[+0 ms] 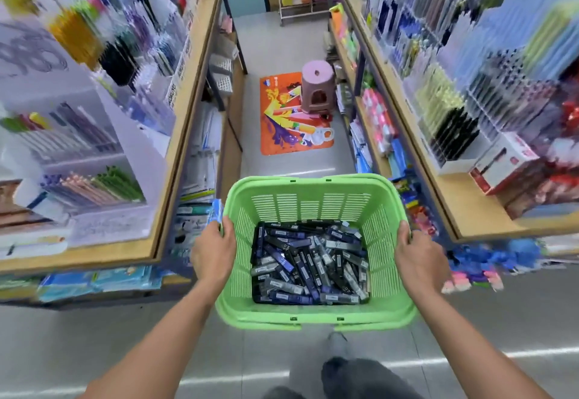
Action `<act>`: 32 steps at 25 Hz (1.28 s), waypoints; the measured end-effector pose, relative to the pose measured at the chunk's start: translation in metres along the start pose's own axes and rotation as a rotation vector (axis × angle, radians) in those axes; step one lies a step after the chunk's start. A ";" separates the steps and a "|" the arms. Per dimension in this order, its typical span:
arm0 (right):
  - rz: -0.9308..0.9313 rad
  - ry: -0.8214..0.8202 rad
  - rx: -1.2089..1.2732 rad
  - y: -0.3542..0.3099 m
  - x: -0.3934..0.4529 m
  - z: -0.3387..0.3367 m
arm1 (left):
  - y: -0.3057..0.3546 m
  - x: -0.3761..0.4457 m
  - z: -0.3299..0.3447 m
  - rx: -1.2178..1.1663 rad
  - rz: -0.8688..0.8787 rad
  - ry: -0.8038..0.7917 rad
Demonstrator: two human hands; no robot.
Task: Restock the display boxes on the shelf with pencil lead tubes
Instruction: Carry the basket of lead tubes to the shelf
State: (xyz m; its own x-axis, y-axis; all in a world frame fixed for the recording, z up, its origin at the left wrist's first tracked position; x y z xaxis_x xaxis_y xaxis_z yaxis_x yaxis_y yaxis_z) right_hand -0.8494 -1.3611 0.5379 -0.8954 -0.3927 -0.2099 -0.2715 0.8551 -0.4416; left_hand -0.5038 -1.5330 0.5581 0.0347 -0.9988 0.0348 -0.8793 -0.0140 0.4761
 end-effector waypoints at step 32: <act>-0.343 -0.063 -0.152 -0.801 0.703 0.253 | 0.245 0.871 0.200 -0.140 -0.360 0.178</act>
State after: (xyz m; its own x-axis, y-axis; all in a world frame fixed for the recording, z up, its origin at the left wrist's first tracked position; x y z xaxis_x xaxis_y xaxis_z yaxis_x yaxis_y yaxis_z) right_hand -1.1716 -2.4083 0.5232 -0.7213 -0.6807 -0.1278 -0.6051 0.7091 -0.3620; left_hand -0.7842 -2.4160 0.5298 0.4206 -0.9072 -0.0100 -0.7230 -0.3418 0.6003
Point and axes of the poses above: each hand's wrist, its own x-axis towards the middle knuckle, its own z-axis out of the palm, y = z × x, the point moved 5 cm from there along x, towards the middle knuckle, and after that the axes turned 8 degrees about z, right-handed, at the moved point
